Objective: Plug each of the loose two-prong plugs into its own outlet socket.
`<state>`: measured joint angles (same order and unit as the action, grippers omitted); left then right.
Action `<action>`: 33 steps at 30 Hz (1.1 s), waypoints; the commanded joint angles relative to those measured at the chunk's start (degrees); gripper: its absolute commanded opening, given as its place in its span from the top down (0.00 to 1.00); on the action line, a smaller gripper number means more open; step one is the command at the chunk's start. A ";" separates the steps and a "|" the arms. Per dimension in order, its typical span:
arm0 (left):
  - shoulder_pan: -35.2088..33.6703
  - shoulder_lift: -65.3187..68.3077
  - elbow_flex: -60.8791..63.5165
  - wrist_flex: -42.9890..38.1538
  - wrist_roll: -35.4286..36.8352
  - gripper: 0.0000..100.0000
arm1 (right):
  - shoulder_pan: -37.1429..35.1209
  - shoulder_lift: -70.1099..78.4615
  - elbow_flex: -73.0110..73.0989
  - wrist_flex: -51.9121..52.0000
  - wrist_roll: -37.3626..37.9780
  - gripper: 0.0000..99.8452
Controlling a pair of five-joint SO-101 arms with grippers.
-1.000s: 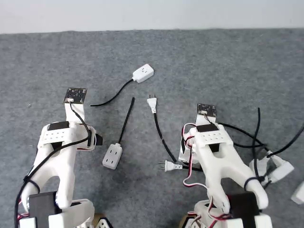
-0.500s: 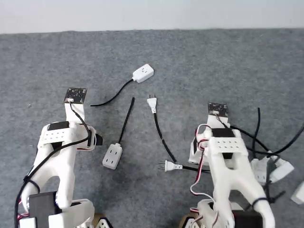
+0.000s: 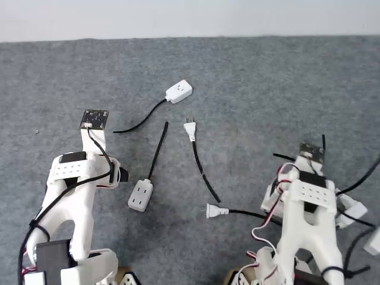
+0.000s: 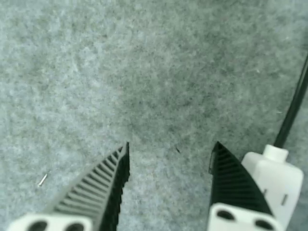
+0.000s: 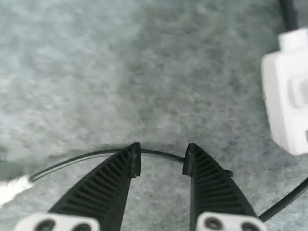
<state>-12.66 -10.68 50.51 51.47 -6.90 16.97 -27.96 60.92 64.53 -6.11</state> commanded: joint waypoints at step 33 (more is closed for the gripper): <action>1.14 -0.18 -2.07 -0.70 -0.79 0.74 | 4.35 -9.01 5.80 2.42 16.26 0.84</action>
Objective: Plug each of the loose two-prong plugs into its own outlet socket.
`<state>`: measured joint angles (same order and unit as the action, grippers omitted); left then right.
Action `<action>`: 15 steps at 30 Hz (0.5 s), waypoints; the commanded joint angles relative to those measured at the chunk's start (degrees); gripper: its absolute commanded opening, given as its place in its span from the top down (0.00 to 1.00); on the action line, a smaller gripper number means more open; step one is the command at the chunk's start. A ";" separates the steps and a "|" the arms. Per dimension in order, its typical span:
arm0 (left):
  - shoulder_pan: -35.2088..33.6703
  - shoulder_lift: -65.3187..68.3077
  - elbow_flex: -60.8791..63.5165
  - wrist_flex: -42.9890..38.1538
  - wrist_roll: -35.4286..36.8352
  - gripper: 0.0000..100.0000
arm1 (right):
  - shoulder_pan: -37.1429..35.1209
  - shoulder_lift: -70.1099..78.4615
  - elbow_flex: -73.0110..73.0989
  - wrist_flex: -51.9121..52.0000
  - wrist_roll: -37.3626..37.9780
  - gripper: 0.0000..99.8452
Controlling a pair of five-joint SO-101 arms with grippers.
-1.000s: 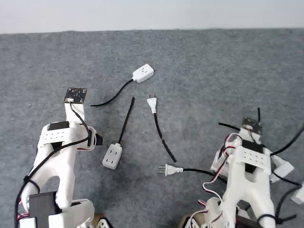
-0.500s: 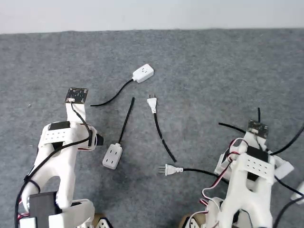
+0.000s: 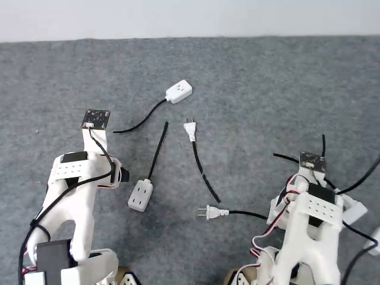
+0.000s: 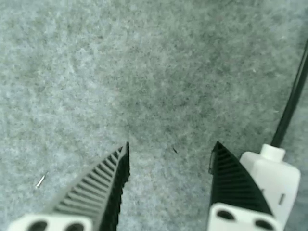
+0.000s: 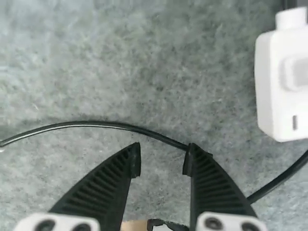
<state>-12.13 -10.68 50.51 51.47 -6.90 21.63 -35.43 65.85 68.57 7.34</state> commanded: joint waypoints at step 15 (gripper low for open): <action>0.53 -0.18 -1.80 -0.70 -0.79 0.74 | -5.41 -1.80 5.45 -5.93 40.88 0.85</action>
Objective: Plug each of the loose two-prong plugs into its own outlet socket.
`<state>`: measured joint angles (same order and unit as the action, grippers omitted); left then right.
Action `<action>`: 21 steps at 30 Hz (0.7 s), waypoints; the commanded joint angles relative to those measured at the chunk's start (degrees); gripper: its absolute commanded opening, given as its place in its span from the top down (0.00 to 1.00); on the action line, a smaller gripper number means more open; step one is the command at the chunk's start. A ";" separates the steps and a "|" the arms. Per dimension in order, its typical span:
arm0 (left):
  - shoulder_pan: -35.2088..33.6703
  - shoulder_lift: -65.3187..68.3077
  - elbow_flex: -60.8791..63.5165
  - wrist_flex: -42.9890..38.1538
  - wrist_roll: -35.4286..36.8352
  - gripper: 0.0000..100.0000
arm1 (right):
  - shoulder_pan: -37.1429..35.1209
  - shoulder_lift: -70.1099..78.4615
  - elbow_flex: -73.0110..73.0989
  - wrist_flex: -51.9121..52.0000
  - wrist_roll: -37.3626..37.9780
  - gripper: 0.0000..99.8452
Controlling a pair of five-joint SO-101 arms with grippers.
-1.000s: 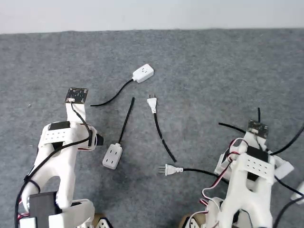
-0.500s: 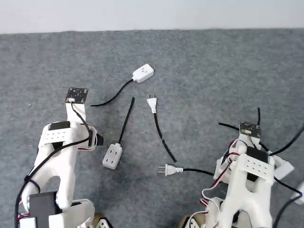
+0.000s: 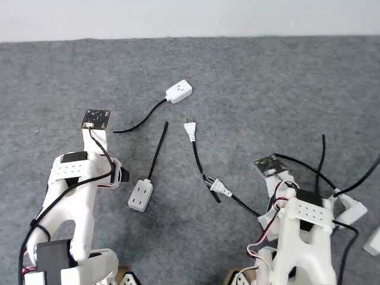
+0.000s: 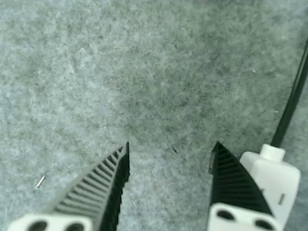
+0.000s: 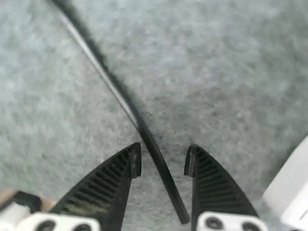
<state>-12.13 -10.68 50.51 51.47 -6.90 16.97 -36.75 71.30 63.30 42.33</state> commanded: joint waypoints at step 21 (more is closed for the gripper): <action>0.53 -0.26 -1.63 -0.70 -0.79 0.74 | 1.36 -0.31 -8.09 -12.09 27.52 0.99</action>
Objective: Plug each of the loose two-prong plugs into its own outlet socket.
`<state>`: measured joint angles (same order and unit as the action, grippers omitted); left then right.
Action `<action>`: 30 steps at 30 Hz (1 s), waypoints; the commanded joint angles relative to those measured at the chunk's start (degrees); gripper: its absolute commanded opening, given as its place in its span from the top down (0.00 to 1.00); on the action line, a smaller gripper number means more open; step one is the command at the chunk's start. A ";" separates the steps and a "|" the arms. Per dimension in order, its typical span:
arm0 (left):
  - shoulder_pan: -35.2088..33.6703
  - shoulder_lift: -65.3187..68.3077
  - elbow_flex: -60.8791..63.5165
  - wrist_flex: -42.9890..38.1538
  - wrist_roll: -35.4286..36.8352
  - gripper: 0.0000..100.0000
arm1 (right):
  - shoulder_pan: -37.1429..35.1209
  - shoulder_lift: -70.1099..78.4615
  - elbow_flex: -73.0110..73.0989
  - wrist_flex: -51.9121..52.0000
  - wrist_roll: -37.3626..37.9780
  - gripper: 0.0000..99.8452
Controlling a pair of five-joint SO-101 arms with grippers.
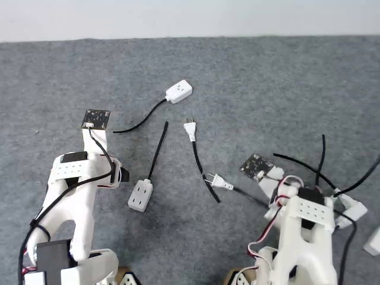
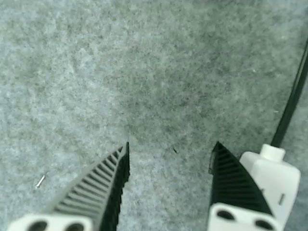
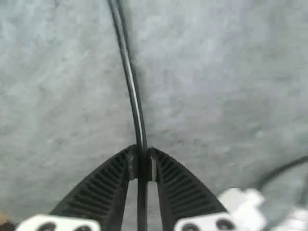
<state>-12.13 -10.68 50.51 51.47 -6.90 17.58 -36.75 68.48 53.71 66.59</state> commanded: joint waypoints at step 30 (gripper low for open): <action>0.26 -0.26 -1.63 -0.70 -0.79 0.74 | -10.07 38.29 -25.58 -44.88 -10.02 0.79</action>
<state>-12.13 -10.68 50.51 51.47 -6.90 6.95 0.35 49.14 10.11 62.46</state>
